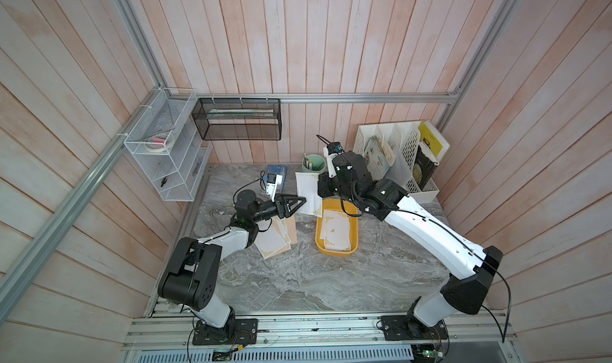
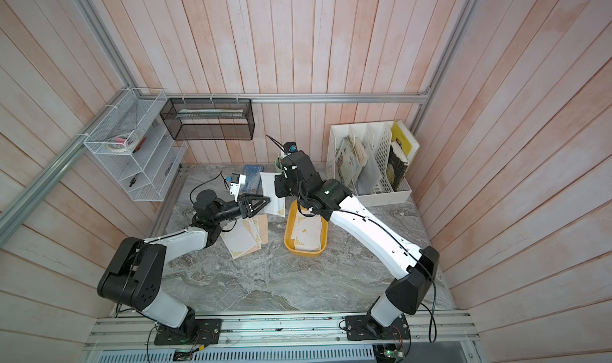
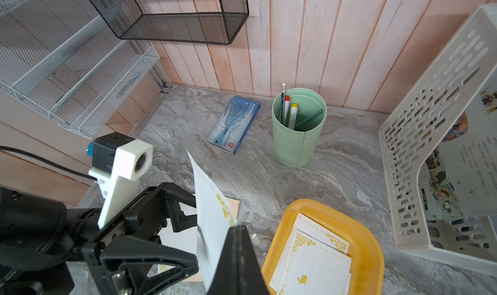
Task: Take out the stationery paper from the storage box
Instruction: Pick up the stationery paper from the storage box.
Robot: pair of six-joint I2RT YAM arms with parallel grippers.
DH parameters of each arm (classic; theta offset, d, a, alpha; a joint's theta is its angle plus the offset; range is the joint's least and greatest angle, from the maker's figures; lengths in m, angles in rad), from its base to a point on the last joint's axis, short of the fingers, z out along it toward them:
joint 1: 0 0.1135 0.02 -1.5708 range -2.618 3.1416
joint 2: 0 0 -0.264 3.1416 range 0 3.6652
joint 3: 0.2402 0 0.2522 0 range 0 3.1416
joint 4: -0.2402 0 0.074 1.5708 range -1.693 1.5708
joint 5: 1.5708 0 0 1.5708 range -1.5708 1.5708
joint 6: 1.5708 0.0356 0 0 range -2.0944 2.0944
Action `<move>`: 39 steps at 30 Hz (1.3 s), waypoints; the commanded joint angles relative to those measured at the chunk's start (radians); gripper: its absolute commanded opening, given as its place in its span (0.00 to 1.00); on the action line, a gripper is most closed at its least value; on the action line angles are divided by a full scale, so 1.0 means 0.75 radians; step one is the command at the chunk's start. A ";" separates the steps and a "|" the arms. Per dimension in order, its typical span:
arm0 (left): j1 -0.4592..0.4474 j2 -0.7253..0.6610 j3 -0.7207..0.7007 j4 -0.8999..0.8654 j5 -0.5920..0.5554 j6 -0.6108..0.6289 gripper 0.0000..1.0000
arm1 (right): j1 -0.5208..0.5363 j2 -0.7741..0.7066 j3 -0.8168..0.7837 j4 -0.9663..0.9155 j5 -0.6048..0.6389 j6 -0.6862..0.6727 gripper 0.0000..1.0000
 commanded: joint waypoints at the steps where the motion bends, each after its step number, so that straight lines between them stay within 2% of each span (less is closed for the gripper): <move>1: -0.014 0.042 0.033 0.180 0.055 -0.101 0.70 | 0.013 0.025 0.049 -0.031 0.018 -0.025 0.00; 3: -0.019 0.053 0.030 0.242 0.067 -0.147 0.61 | 0.013 0.031 0.049 -0.034 0.023 -0.024 0.00; 7: -0.020 0.041 0.018 0.276 0.083 -0.181 0.31 | 0.012 0.039 0.041 -0.040 0.064 -0.024 0.00; 11: -0.019 -0.009 0.008 0.190 0.071 -0.121 0.19 | 0.012 0.048 0.016 -0.034 0.115 -0.031 0.00; 13: -0.019 -0.042 0.005 0.144 0.059 -0.097 0.11 | 0.005 0.044 -0.002 -0.021 0.118 -0.036 0.00; 17: -0.019 -0.109 -0.007 0.071 0.050 -0.066 0.00 | -0.043 -0.008 -0.097 0.086 0.010 -0.022 0.00; 18: -0.019 -0.134 -0.013 0.039 0.045 -0.051 0.00 | -0.061 -0.036 -0.137 0.131 -0.029 -0.013 0.00; 21: -0.019 -0.216 -0.032 -0.083 0.020 0.015 0.00 | -0.122 -0.151 -0.299 0.325 -0.194 -0.015 0.23; 23: -0.019 -0.276 -0.039 -0.171 0.000 0.062 0.00 | -0.188 -0.266 -0.466 0.542 -0.397 -0.009 0.32; 25: -0.019 -0.328 -0.042 -0.250 -0.019 0.103 0.00 | -0.317 -0.429 -0.735 0.959 -0.778 0.083 0.44; 26: -0.018 -0.348 -0.042 -0.281 -0.019 0.117 0.00 | -0.390 -0.491 -0.885 1.219 -0.941 0.190 0.53; 28: -0.019 -0.376 -0.040 -0.318 -0.015 0.128 0.00 | -0.505 -0.562 -1.089 1.636 -1.156 0.404 0.61; 29: -0.019 -0.386 -0.041 -0.329 -0.012 0.130 0.00 | -0.545 -0.563 -1.141 1.776 -1.233 0.481 0.62; 32: -0.021 -0.401 -0.038 -0.345 -0.010 0.126 0.00 | -0.565 -0.509 -1.153 1.919 -1.385 0.548 0.63; 39: -0.035 -0.421 -0.027 -0.380 -0.018 0.126 0.00 | -0.563 -0.286 -1.131 2.315 -1.554 0.798 0.64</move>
